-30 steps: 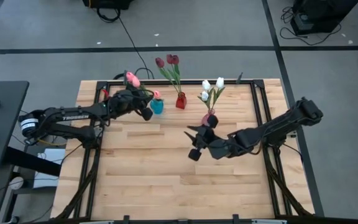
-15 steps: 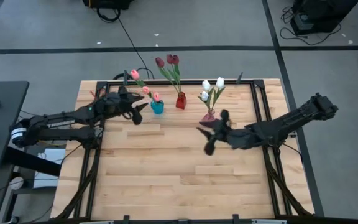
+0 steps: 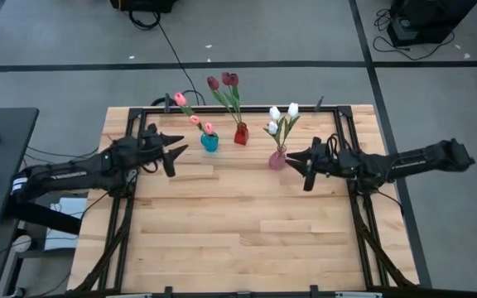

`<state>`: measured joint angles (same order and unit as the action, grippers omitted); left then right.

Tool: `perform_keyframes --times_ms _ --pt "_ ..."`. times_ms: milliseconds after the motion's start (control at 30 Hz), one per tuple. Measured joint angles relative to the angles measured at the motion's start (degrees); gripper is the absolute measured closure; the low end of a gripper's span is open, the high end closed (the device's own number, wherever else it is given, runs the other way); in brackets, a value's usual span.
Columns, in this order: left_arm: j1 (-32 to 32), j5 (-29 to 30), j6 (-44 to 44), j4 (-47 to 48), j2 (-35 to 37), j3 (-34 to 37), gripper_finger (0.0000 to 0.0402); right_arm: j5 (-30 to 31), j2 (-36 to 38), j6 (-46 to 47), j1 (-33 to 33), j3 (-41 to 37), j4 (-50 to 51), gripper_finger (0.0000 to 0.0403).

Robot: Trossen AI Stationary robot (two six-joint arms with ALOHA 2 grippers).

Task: Sort flowers into vase by color
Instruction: Return to Home Position

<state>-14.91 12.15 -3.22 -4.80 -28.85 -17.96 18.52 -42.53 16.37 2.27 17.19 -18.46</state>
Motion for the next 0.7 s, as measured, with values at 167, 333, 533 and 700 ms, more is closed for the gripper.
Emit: perform_keyframes --times_ms 167,333,533,700 --pt "0.4 1.5 0.2 1.1 5.2 1.4 0.0224 -6.0 4.2 0.3 -5.7 -3.8 0.0 0.0284" --pt "0.4 2.2 0.2 5.5 11.0 1.4 0.0224 -9.1 9.3 -0.5 -9.6 -7.1 0.1 0.0284" --pt "0.4 2.1 -0.3 11.4 18.3 1.4 0.0224 -10.2 16.7 -0.9 -12.7 -12.1 -0.2 0.0284" --pt "0.4 0.1 -0.4 13.6 23.0 1.4 0.0224 -12.2 21.6 -0.9 -13.3 -16.7 -3.4 0.0284"
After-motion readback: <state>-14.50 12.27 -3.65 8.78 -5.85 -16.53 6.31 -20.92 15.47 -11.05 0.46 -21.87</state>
